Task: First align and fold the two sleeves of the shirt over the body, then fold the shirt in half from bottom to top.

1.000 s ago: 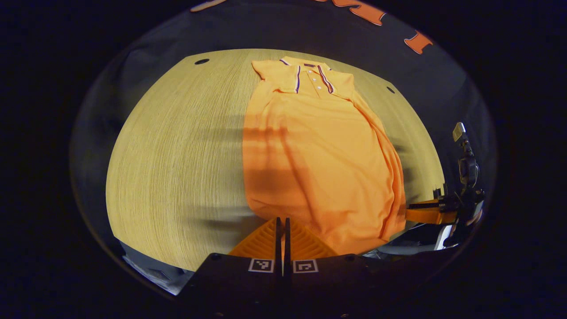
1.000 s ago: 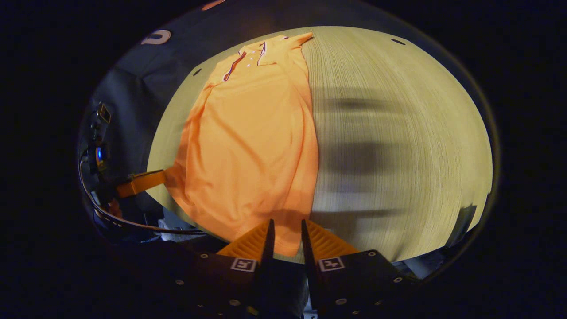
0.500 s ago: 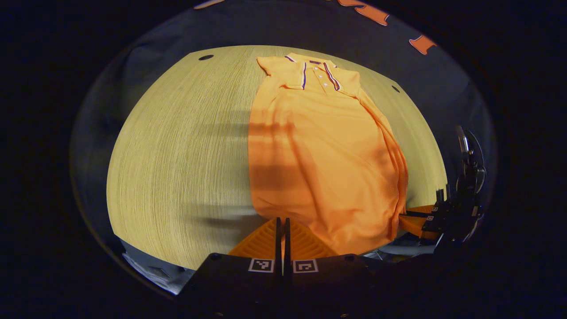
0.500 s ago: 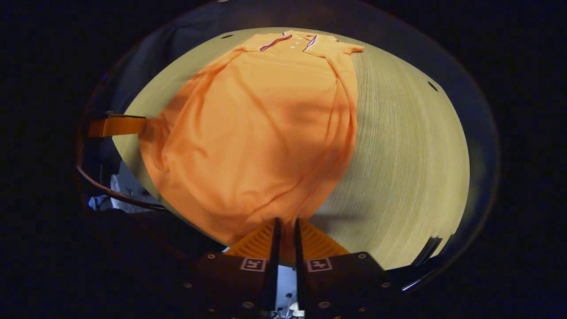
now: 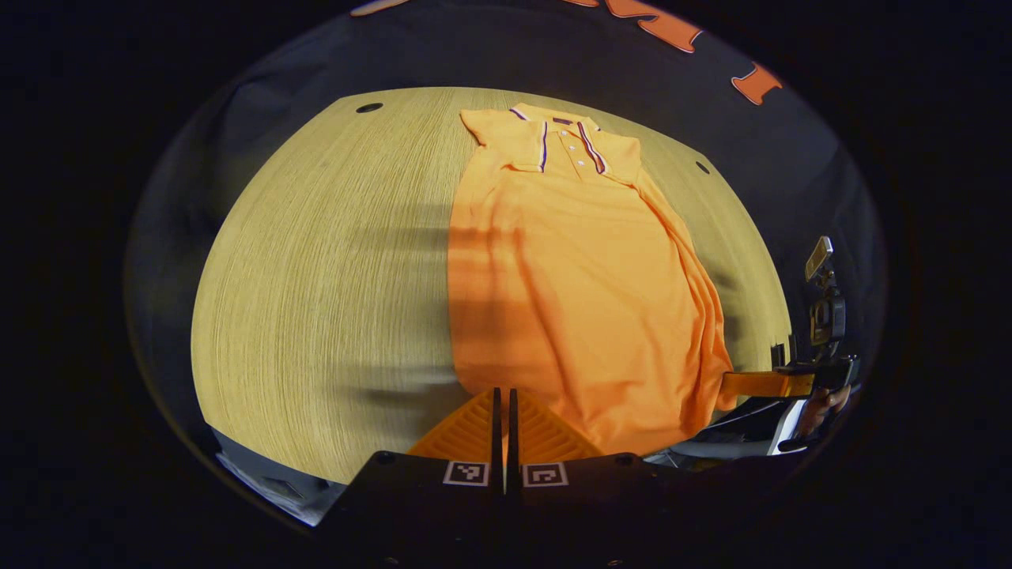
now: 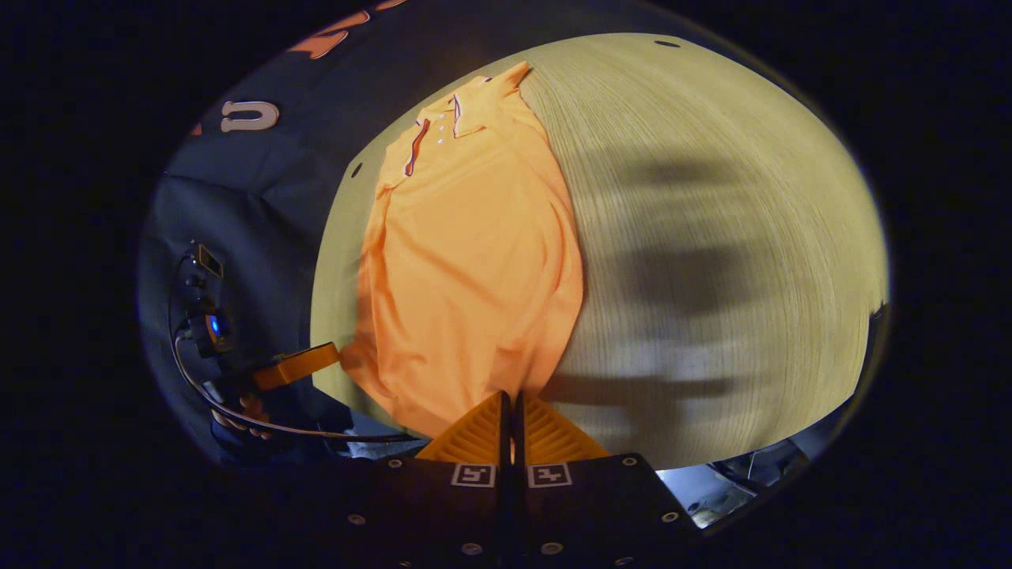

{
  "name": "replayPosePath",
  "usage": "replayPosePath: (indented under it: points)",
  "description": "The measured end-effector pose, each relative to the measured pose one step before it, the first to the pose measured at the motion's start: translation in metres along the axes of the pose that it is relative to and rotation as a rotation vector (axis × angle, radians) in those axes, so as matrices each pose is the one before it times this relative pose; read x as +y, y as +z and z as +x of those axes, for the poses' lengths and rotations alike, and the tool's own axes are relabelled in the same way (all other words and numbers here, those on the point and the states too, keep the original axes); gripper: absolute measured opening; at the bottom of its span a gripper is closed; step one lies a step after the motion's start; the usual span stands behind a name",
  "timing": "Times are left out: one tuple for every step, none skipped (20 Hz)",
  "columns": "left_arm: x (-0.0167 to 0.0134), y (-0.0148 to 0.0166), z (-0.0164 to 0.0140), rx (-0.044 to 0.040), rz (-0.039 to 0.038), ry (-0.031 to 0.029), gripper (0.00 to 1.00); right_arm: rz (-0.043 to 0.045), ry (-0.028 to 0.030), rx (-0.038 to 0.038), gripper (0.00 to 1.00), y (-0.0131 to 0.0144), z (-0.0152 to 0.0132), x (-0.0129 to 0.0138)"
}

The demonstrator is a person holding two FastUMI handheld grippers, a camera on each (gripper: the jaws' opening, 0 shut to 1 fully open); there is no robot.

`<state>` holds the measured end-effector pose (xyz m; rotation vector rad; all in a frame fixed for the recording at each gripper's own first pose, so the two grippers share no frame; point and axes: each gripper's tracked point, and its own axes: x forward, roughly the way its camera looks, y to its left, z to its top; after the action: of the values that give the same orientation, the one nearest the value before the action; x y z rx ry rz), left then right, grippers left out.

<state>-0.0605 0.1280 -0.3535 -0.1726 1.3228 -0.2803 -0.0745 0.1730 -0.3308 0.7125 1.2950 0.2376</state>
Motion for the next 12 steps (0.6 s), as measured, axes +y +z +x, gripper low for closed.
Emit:
replayPosePath:
  points:
    - [-0.00104,0.00197,-0.00097,-0.00278,-0.00167,-0.00639,0.01,-0.00861,0.00233,-0.00949,0.0,0.00434,-0.00266,0.00297]
    - [-0.00241,0.00309,-0.00238,-0.0043,-0.00185,-0.01169,0.01,-0.01694,0.01568,-0.00258,0.01,0.00302,-0.00584,0.00551]
    - [-0.00287,0.00619,-0.00204,-0.01348,-0.00601,-0.00814,0.01,0.00054,0.00878,-0.0278,0.01,0.00692,-0.00445,0.00504]
    - [-0.00493,0.00532,-0.00139,-0.00972,-0.00336,-0.02085,0.01,0.00686,0.01614,-0.00797,0.01,0.00631,-0.00651,0.00146]
    - [-0.00414,0.00721,-0.00488,-0.01356,-0.00192,-0.01734,0.01,0.01759,0.01942,-0.02204,0.01,0.01104,-0.00255,0.00819]
    - [-0.0052,0.00896,-0.00418,-0.01906,0.00115,-0.01701,0.01,0.01945,0.02331,-0.02615,0.0,0.01238,-0.00523,0.00609]
    - [-0.00655,0.011,-0.00288,-0.02032,-0.00297,-0.01798,0.01,0.02819,0.02621,-0.02397,0.01,0.01333,-0.00339,0.0061]
    - [-0.00564,0.0117,-0.00353,-0.02225,-0.00381,-0.0225,0.01,0.02036,0.0224,-0.01902,0.01,0.01392,-0.0055,0.00757]
    - [-0.00424,0.0133,-0.0018,-0.02309,-0.00136,-0.01774,0.01,0.00389,0.01747,-0.03022,0.01,0.01639,-0.00282,0.00852]
    - [-0.0011,0.01317,-0.00308,-0.02032,0.00189,-0.00717,0.01,-0.00681,0.00794,-0.03114,0.0,0.01563,-0.00126,0.0076]
    - [-0.00012,0.01389,-0.00061,-0.02345,0.00933,-0.00269,0.01,-0.01038,0.01089,-0.01211,0.01,0.01206,-0.00076,0.00473]
    - [0.00351,0.00937,-0.00011,-0.00685,0.00317,0.00288,0.01,-0.01176,-0.01571,-0.01223,0.0,0.0093,0.00225,-0.00036]
